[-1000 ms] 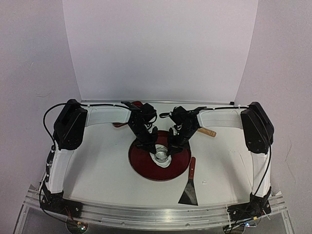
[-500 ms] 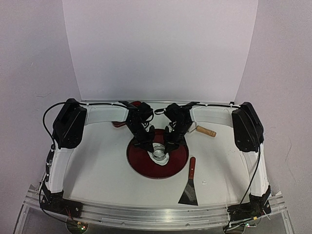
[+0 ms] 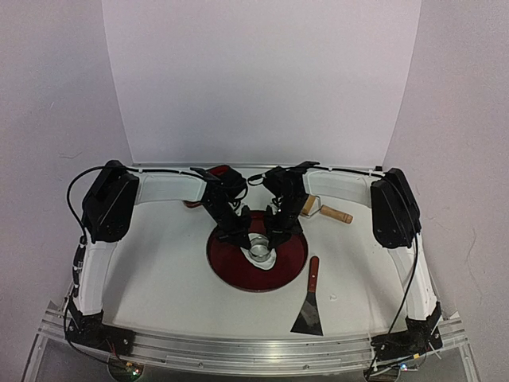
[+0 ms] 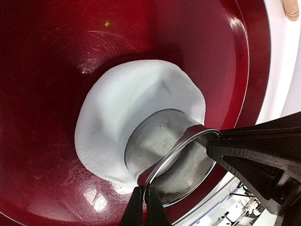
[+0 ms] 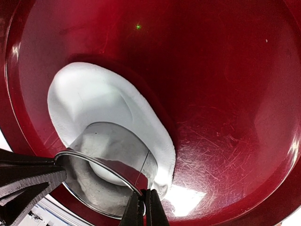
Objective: Roll out the dumpling wrappers from the dough
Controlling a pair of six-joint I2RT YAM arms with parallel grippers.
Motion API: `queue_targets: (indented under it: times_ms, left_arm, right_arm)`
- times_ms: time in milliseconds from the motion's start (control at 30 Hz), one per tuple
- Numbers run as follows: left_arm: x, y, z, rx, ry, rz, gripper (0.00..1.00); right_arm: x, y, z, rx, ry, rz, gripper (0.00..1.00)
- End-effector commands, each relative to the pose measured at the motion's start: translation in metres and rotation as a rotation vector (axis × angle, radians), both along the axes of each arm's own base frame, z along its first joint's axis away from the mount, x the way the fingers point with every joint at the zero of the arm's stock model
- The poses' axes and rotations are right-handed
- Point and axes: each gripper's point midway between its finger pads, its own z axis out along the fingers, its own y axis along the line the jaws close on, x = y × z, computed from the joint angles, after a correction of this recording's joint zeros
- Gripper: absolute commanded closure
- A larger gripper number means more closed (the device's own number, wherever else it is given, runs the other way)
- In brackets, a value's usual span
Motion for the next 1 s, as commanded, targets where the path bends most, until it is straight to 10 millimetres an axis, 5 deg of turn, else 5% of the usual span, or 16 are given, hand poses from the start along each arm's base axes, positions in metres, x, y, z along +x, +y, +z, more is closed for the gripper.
queue_targets:
  times_ms: [0,267,567,967]
  left_arm:
    - [-0.055,0.004,-0.066,0.146,0.107,-0.107,1.0]
    - [-0.01,0.013,-0.051,0.194,0.029,-0.066,1.0]
    - [0.042,0.019,-0.047,0.171,-0.014,-0.053,1.0]
    - [0.085,0.002,-0.038,0.109,-0.089,-0.027,1.0]
  right_arm:
    - [0.031,0.022,-0.013,0.09,-0.126,-0.021,1.0]
    - [-0.004,0.001,-0.017,0.081,-0.041,-0.089,1.0]
    - [-0.045,0.014,-0.022,0.098,0.056,-0.086,1.0]
    - [-0.068,0.028,-0.017,0.1,0.125,-0.14,1.0]
